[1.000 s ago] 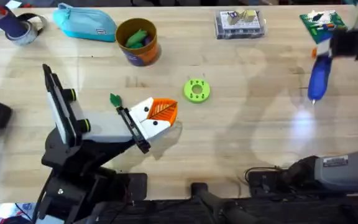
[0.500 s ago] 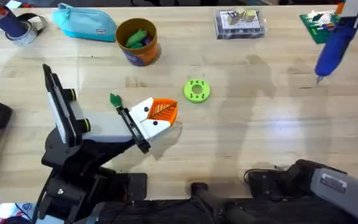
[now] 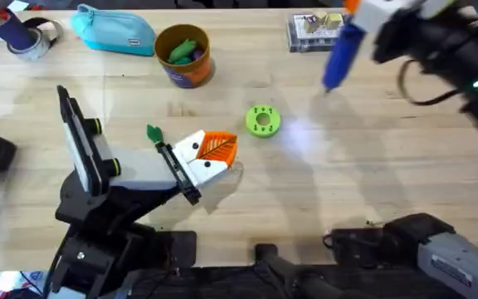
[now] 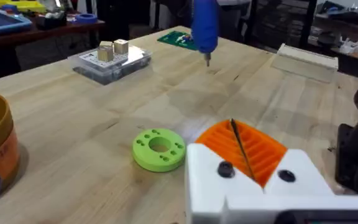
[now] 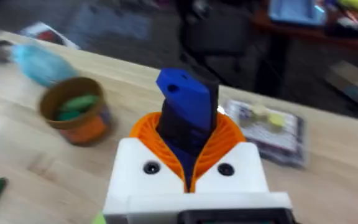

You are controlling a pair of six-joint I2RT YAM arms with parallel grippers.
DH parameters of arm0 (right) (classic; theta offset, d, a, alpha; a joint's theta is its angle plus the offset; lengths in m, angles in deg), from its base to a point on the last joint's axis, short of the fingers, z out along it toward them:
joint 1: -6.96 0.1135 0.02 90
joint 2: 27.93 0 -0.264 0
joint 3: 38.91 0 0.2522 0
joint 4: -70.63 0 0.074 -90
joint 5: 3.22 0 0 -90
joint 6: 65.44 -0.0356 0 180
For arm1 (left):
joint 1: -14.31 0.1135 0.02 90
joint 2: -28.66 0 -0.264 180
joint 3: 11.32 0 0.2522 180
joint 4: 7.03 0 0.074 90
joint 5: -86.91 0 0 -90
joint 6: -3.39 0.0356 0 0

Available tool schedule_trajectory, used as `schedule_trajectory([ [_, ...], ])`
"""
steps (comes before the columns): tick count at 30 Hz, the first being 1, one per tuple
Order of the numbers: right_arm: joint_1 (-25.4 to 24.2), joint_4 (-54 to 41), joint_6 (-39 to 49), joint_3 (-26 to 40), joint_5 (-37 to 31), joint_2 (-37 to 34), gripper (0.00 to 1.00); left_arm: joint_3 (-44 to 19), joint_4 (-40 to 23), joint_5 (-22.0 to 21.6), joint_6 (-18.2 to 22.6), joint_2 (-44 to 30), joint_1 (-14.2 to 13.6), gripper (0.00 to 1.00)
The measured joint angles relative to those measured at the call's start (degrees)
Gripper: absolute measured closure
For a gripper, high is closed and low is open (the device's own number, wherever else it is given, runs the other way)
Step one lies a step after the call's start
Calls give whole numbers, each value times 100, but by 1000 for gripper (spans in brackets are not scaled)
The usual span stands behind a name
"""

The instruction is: Pick up the gripper from the table and insert it into the empty holder that is missing its gripper. Then pick up a screw, insert it into the mounting hole, and use the screwdriver to tighten it. Finally, clean up the table by picking up the vegetable and placing it into the bucket.

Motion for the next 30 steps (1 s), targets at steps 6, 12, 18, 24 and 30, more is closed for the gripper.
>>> schedule_trajectory([
  [6, 1087, 1119, -179, -537, -77, 14, 978, 0, 0, 0, 0, 0, 0, 985],
  [12, 2140, 1851, -217, -717, -175, 14, 978, 0, -1, 1, 0, 0, 0, 985],
  [18, 3160, 2653, -237, -719, -173, 15, 978, 0, -1, 0, 0, 0, 0, 985],
  [24, 3619, 3279, -239, -721, -172, -28, 978, 0, -1, 0, 0, 0, 0, 985],
  [30, 3940, 3872, -239, -723, -172, -227, 978, -1, 0, 0, 0, 0, 0, 985],
])
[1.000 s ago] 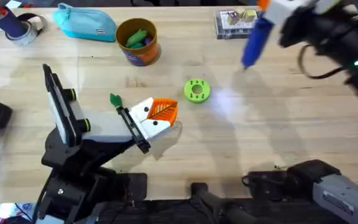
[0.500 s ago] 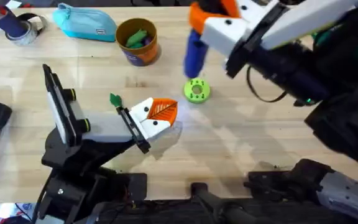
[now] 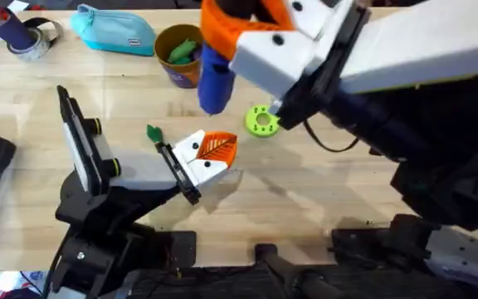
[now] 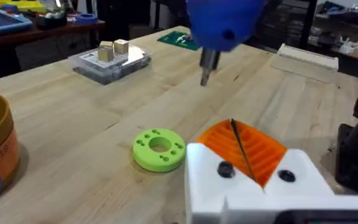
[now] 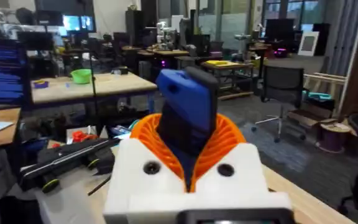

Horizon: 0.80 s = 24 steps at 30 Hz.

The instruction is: Pick up the gripper from the table and insert it into the empty holder that is missing its gripper. Then pick up a screw, insert it into the mounting hole, and use the screwdriver to tighten it. Finally, clean up the table by picking up the vegetable and placing it into the bucket.

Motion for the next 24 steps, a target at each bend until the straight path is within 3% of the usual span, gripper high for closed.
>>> schedule_trajectory([
  [9, 328, 70, -227, 0, -1, -104, 978, 1, 0, 0, 0, 0, 0, 985],
  [24, 390, 161, -533, 0, -1, -428, 978, 1, 0, 0, 0, 0, 0, 985],
])
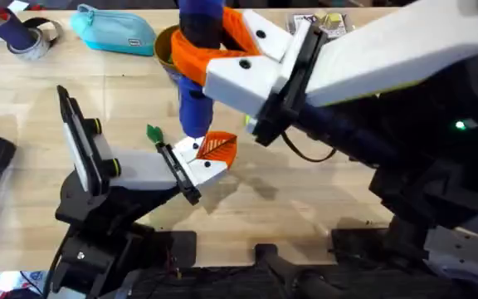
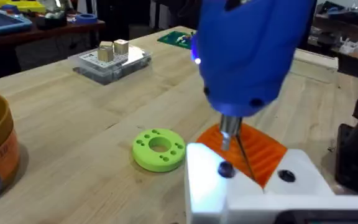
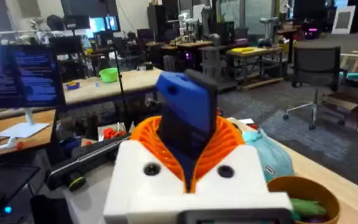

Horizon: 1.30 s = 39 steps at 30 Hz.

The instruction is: Pick up the gripper from the table and insert it into the empty holder that is missing its gripper. Then pick up a screw, insert it into the mounting hole, and use the screwdriver to tighten it. Finally, clean up the table by picking up the vegetable and placing it into the bucket.

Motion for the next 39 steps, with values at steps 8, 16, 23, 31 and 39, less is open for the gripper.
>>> schedule_trajectory([
  [8, 0, 8, -15, 0, 0, -4, 978, 0, -1, -1, 0, 0, 0, 985],
  [16, 0, -2, -129, 0, 0, -122, 978, 0, -1, -1, 0, 0, 0, 985],
  [23, 0, -63, -131, 0, 0, -123, 978, 0, -1, -1, 0, 0, 0, 985],
  [31, 0, -130, -149, 0, -9, -125, 978, 0, -3, 0, -2, 0, 0, 985],
  [39, -2, -323, -171, 2, -179, -70, 978, -1, -12, 0, -46, -2, 0, 985],
])
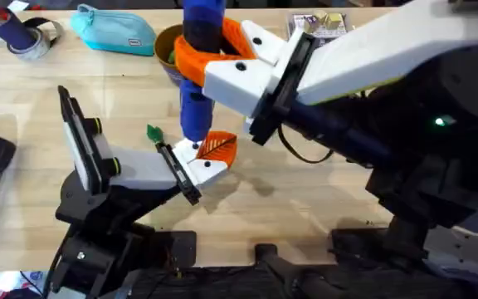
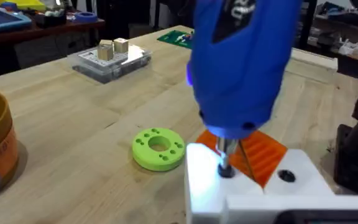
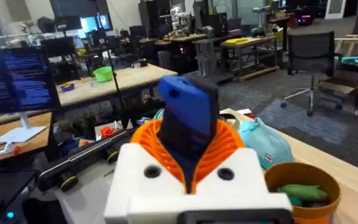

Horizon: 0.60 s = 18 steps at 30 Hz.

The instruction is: Pick up the gripper from the table and insert it into the empty holder that is missing its gripper. Then pick up a screw, insert it into the mounting hole, and use the screwdriver to tighten it. Finally, clean up the table by picking up the vegetable and placing it into the bucket.

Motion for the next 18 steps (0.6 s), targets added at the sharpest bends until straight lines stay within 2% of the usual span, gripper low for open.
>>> schedule_trajectory([
  [18, 1, -47, -22, 0, -34, 0, 978, 1, 0, -1, -19, 1, 0, 985],
])
